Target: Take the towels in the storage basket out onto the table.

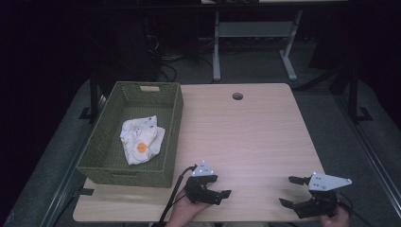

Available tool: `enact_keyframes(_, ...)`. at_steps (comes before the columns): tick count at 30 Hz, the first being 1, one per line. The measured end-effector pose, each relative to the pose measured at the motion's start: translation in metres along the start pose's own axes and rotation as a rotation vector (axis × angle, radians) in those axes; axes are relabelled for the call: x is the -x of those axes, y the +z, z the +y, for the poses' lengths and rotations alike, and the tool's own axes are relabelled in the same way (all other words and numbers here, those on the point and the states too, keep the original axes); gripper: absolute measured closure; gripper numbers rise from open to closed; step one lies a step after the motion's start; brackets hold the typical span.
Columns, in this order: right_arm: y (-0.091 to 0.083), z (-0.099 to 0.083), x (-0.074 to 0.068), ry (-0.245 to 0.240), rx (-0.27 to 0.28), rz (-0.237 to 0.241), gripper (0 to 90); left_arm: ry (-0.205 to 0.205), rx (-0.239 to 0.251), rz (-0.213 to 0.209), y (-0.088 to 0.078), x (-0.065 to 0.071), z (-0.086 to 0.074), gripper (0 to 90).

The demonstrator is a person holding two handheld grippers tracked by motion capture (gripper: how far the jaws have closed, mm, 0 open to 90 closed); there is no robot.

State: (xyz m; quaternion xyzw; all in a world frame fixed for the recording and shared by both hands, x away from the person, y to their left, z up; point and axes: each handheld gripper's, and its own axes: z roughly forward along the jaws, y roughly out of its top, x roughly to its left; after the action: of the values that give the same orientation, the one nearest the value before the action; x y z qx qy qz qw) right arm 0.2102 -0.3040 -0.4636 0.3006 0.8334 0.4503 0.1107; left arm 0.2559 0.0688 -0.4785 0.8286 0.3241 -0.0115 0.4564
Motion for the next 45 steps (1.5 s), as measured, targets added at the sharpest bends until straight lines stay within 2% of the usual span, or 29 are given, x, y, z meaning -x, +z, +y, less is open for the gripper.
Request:
enact_keyframes(4,0.0,0.001,-0.001,-0.007,0.004,-0.004,13.8,-0.002,0.011,-0.005,-0.002,0.0,0.001,23.0)
enact_keyframes(6,0.0,0.001,-0.002,-0.008,0.006,-0.005,13.8,0.0,0.043,-0.001,-0.007,0.003,0.007,22.9)
enact_keyframes(7,0.0,0.001,-0.002,-0.008,0.006,-0.005,13.8,0.0,0.043,-0.001,-0.007,0.003,0.007,23.0)
enact_keyframes(8,-0.001,0.002,-0.004,-0.013,0.009,-0.009,13.8,0.021,0.052,-0.005,-0.01,0.006,0.012,23.0)
enact_keyframes(9,-0.001,0.002,-0.004,-0.012,0.008,-0.009,13.8,0.021,0.052,-0.005,-0.01,0.006,0.012,23.0)
enact_keyframes(11,-0.001,0.002,-0.005,-0.02,0.012,-0.015,13.8,0.049,0.055,-0.004,-0.011,0.01,0.018,23.0)
enact_keyframes(13,-0.001,0.002,-0.005,-0.019,0.012,-0.016,13.8,0.066,0.061,-0.024,-0.012,0.013,0.023,23.0)
enact_keyframes(15,0.0,0.003,-0.005,-0.015,0.013,-0.022,13.8,0.087,0.047,-0.038,-0.012,0.016,0.03,22.6)
enact_keyframes(16,0.0,0.003,-0.006,-0.015,0.013,-0.021,13.8,0.101,0.039,-0.065,-0.01,0.017,0.036,20.8)
enact_keyframes(17,0.0,0.003,-0.006,-0.015,0.013,-0.021,13.8,0.101,0.039,-0.065,-0.01,0.017,0.036,20.8)
enact_keyframes(18,0.0,0.003,-0.006,-0.016,0.015,-0.024,13.8,0.1,0.017,-0.083,-0.008,0.017,0.041,20.8)
enact_keyframes(21,-0.001,0.003,-0.006,-0.014,0.018,-0.022,13.8,0.113,-0.012,-0.092,-0.005,0.016,0.047,20.8)
enact_keyframes(24,-0.002,0.003,-0.006,-0.018,0.029,-0.018,13.8,0.151,-0.051,-0.082,-0.002,0.015,0.055,19.8)
enact_keyframes(29,-0.002,0.003,-0.006,-0.019,0.029,-0.011,13.8,0.176,-0.099,-0.102,0.001,0.012,0.07,19.6)
enact_keyframes(32,-0.003,0.003,-0.006,-0.024,0.033,-0.012,13.8,0.195,-0.132,-0.104,0.003,0.007,0.079,19.6)
enact_keyframes(34,-0.004,0.003,-0.006,-0.024,0.033,-0.013,13.8,0.217,-0.151,-0.12,0.004,0.002,0.085,19.8)
enact_keyframes(35,-0.003,0.003,-0.006,-0.023,0.034,-0.013,13.8,0.203,-0.154,-0.13,0.004,-0.001,0.087,19.9)
enact_keyframes(41,-0.003,0.003,-0.006,-0.024,0.033,-0.012,13.8,0.218,-0.189,-0.143,0.0,-0.004,0.105,20.0)
enact_keyframes(45,-0.003,0.003,-0.006,-0.022,0.03,-0.008,13.8,0.204,-0.192,-0.145,-0.002,-0.008,0.115,19.9)
